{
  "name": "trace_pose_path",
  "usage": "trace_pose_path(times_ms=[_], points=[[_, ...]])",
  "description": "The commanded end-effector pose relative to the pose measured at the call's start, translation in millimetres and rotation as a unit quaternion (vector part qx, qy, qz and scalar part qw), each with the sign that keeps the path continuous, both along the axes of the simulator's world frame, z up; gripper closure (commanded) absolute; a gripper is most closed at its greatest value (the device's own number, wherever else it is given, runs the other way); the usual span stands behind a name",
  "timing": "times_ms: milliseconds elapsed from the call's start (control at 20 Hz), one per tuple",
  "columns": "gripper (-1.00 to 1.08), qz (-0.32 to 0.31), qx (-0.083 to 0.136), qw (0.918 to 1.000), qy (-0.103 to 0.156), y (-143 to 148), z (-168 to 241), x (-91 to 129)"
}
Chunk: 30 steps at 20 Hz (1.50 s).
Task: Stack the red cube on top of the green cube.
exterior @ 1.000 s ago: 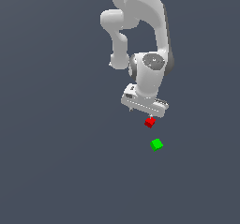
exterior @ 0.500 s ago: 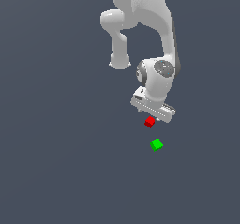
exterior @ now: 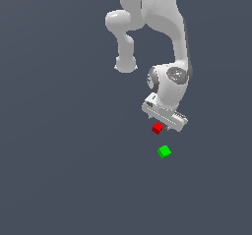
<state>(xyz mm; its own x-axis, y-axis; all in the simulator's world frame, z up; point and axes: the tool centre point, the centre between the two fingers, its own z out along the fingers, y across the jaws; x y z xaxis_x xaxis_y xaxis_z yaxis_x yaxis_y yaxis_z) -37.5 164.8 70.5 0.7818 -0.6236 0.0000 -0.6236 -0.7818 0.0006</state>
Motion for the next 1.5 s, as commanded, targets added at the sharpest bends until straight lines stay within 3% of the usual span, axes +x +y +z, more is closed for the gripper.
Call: trace_pose_path(times_ms=[0,950,1000,1450], points=[[-0.92,-0.003,0.0,1.0,0.0,1,-1,1],[-0.92,-0.003,0.0,1.0,0.0,1,-51,1],[1.08,-0.003,0.0,1.0,0.0,1,-51,1],[1.08,-0.003,0.0,1.0,0.0,1,-51,1]])
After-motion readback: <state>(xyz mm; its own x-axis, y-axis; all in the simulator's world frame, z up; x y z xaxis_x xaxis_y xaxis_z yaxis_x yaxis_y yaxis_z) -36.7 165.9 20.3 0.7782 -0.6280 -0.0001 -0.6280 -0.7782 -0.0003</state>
